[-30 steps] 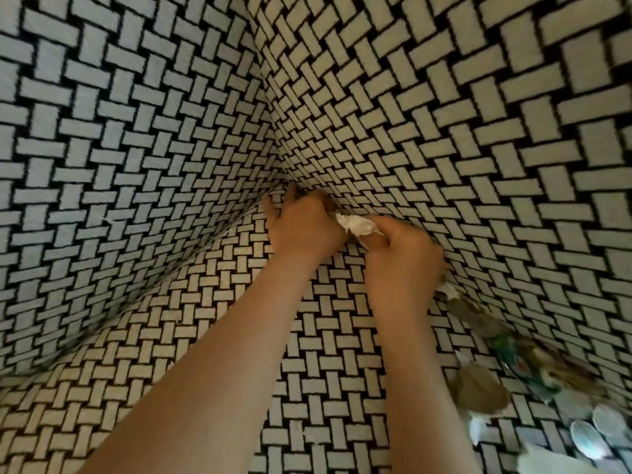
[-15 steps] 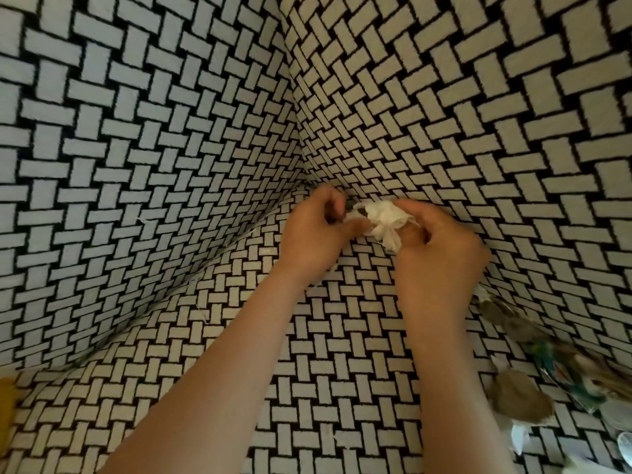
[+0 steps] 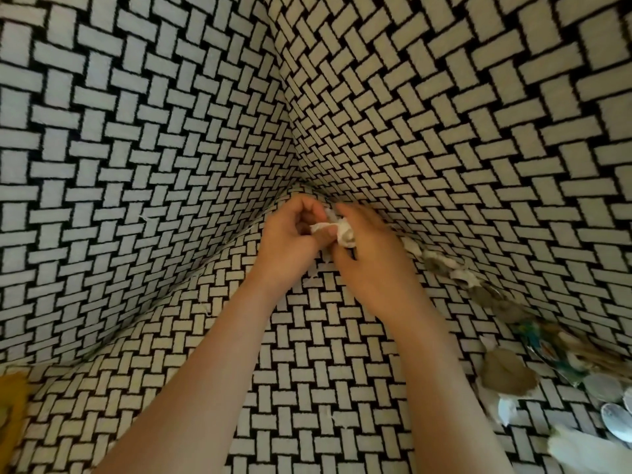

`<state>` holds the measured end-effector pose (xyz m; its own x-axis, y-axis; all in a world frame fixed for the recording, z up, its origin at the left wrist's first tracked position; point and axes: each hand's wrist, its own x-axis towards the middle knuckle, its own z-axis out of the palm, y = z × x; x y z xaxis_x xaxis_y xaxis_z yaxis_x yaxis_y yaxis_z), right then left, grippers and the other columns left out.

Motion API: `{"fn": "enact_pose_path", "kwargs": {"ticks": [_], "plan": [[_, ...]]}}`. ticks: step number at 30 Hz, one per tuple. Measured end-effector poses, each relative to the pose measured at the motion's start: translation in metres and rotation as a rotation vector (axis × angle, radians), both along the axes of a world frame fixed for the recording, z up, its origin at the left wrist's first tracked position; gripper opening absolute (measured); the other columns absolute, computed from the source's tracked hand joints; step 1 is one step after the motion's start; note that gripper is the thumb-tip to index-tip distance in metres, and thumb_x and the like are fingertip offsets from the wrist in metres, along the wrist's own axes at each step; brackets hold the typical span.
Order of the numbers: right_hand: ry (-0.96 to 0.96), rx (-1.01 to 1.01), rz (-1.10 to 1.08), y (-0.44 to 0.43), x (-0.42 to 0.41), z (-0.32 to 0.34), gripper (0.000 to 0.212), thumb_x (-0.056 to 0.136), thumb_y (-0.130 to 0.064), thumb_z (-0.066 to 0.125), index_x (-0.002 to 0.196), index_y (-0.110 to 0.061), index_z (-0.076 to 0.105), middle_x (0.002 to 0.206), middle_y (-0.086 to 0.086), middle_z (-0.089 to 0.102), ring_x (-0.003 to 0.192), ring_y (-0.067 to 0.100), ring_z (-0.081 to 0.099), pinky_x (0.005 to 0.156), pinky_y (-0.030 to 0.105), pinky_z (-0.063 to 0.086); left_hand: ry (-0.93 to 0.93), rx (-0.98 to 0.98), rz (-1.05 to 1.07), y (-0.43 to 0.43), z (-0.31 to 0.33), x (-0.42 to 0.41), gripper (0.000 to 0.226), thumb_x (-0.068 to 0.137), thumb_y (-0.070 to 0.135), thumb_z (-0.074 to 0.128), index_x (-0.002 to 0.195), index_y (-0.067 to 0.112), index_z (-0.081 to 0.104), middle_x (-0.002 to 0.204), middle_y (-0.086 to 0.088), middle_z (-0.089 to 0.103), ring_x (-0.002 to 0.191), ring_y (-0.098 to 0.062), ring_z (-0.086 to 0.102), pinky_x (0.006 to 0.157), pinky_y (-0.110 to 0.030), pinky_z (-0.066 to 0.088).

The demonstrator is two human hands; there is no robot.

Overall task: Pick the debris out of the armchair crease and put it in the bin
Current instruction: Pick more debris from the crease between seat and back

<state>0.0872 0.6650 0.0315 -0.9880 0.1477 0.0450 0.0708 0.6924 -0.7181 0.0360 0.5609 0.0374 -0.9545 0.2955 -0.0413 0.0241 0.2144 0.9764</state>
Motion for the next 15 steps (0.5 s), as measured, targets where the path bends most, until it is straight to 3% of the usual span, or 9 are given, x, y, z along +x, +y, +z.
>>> {"fn": "enact_pose_path", "kwargs": {"ticks": [4, 7, 9, 11, 15], "plan": [[0.091, 0.047, -0.046, -0.003, -0.003, -0.003, 0.03, 0.087, 0.001, 0.047, 0.11, -0.011, 0.061, 0.108, 0.006, 0.056, 0.096, 0.018, 0.05, 0.073, 0.023, 0.039, -0.039, 0.065, -0.002, -0.005, 0.002, 0.008, 0.032, 0.075, -0.01, 0.065, 0.069, 0.017, 0.05, 0.061, 0.014, 0.059, 0.063, 0.001, 0.055, 0.064, -0.013, 0.049], [0.169, -0.048, -0.211, -0.003, -0.003, 0.0, 0.027, 0.085, 0.006, 0.047, 0.103, -0.009, 0.061, 0.099, 0.004, 0.058, 0.084, 0.011, 0.047, 0.061, 0.01, 0.034, -0.049, 0.086, 0.032, -0.002, 0.003, 0.012, 0.029, 0.076, -0.006, 0.066, 0.073, 0.019, 0.052, 0.068, 0.01, 0.058, 0.073, -0.007, 0.055, 0.076, -0.021, 0.049], [0.206, -0.287, -0.35, -0.003, -0.003, 0.006, 0.026, 0.087, 0.004, 0.048, 0.104, -0.011, 0.059, 0.1, 0.0, 0.06, 0.085, 0.009, 0.051, 0.065, 0.005, 0.036, -0.051, 0.071, 0.039, -0.001, 0.002, 0.013, 0.03, 0.078, -0.005, 0.064, 0.084, 0.023, 0.052, 0.082, 0.004, 0.058, 0.084, -0.01, 0.055, 0.085, -0.026, 0.047], [0.248, -0.478, -0.402, -0.006, -0.004, 0.012, 0.027, 0.088, 0.003, 0.048, 0.105, -0.015, 0.058, 0.099, -0.006, 0.061, 0.087, 0.005, 0.054, 0.072, 0.008, 0.041, -0.034, -0.011, -0.019, -0.006, 0.001, 0.014, 0.04, 0.078, -0.003, 0.065, 0.098, 0.027, 0.05, 0.1, 0.007, 0.058, 0.099, -0.006, 0.054, 0.092, -0.02, 0.044], [0.334, -0.692, -0.425, -0.008, -0.001, 0.021, 0.034, 0.087, 0.007, 0.047, 0.088, -0.027, 0.054, 0.088, -0.018, 0.058, 0.079, -0.008, 0.057, 0.071, 0.008, 0.045, 0.108, -0.391, -0.276, -0.017, 0.002, 0.015, 0.064, 0.072, 0.016, 0.076, 0.126, 0.03, 0.045, 0.127, 0.012, 0.049, 0.121, -0.006, 0.042, 0.105, -0.022, 0.034]]}}
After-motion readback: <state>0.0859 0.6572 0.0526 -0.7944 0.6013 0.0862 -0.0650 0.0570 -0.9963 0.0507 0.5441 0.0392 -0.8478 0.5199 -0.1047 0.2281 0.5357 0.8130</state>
